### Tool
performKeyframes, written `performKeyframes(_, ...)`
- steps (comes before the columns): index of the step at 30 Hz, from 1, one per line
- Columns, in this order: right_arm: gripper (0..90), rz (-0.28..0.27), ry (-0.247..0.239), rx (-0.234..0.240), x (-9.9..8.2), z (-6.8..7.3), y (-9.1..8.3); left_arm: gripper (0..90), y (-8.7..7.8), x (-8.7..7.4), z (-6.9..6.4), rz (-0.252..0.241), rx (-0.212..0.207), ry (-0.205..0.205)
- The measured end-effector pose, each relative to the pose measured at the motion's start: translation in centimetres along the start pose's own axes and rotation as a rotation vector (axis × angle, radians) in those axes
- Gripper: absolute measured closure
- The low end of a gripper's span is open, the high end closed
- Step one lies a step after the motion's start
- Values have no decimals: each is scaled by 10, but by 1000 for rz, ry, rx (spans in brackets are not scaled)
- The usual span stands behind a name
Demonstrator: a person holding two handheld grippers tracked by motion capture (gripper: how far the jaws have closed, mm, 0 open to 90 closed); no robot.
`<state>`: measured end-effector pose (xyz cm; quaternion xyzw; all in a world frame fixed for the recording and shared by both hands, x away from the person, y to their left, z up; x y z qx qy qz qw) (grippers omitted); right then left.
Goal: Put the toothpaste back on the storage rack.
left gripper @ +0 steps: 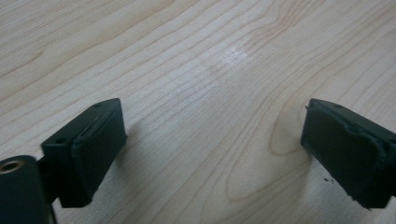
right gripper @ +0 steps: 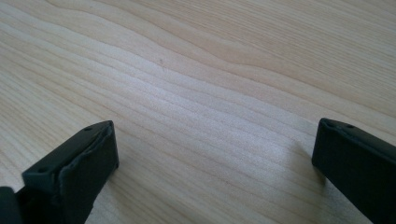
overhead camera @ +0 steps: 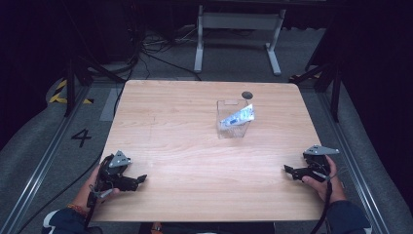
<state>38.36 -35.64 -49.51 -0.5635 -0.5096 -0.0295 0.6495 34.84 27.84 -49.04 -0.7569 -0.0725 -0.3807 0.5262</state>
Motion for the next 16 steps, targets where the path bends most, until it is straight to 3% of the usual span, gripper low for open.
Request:
performKeyframes(2, 5, 0, -1, 1, 0, 0, 0, 1, 1, 1, 0, 12, 9, -10)
performKeyframes(16, 5, -1, -3, 3, 0, 0, 0, 1, 1, 2, 1, 10, 28, -10)
Point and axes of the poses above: each handheld gripper's, and its own axes: y roughly forward along the jaws, x roughly out of its top, z roughly to its left, the point moved 1 cm from there along y, roughly forward along the jaws, and after that the axes turned 13 degrees about -y, right-handed, at the moved point
